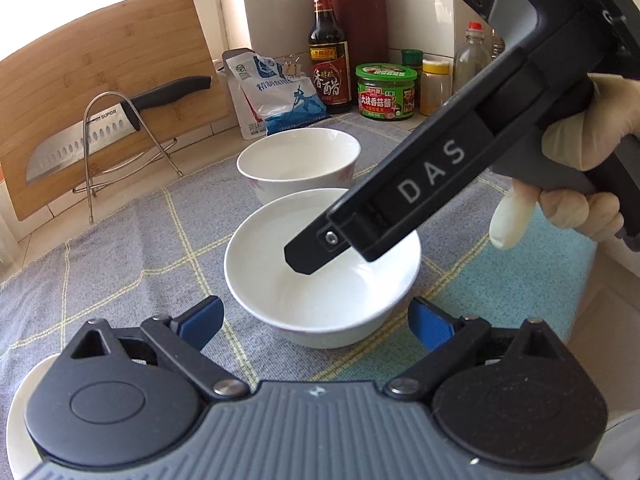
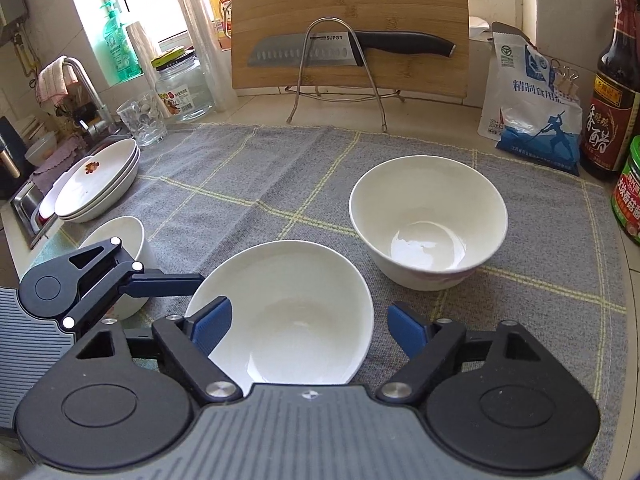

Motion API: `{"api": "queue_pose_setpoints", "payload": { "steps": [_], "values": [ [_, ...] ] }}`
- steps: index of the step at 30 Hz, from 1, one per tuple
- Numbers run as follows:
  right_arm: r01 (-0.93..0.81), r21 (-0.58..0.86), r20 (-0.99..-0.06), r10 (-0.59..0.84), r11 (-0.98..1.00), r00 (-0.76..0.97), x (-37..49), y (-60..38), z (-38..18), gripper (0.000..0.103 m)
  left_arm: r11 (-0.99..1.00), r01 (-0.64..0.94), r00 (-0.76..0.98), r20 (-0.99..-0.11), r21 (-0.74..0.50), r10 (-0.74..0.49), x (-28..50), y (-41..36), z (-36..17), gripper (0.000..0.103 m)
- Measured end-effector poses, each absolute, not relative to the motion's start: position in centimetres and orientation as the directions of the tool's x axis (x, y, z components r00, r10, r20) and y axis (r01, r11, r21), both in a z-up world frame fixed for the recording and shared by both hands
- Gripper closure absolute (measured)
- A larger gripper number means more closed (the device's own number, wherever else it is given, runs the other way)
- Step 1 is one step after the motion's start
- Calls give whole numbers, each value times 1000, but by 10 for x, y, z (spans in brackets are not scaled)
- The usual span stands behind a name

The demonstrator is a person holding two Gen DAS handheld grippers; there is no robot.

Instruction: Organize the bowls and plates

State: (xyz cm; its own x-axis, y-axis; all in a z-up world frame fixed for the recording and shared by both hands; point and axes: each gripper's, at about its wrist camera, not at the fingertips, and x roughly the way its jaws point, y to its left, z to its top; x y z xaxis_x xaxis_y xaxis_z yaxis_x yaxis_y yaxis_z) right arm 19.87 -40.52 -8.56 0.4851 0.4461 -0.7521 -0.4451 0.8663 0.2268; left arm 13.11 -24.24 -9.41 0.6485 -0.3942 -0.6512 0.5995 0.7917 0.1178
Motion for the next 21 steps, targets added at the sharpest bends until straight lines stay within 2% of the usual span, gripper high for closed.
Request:
{"api": "queue_pose_setpoints", "payload": {
  "steps": [6,21],
  "values": [
    [-459,257,-749,475,850,461,202,-407,-89,27,787,603,648,-653,126,-392,133,-245,-95,7],
    [-460,263,-748,481,848,458,202,-409,-87,29,787,609,639,-647,94,-417,139,-244,-97,11]
  ]
}}
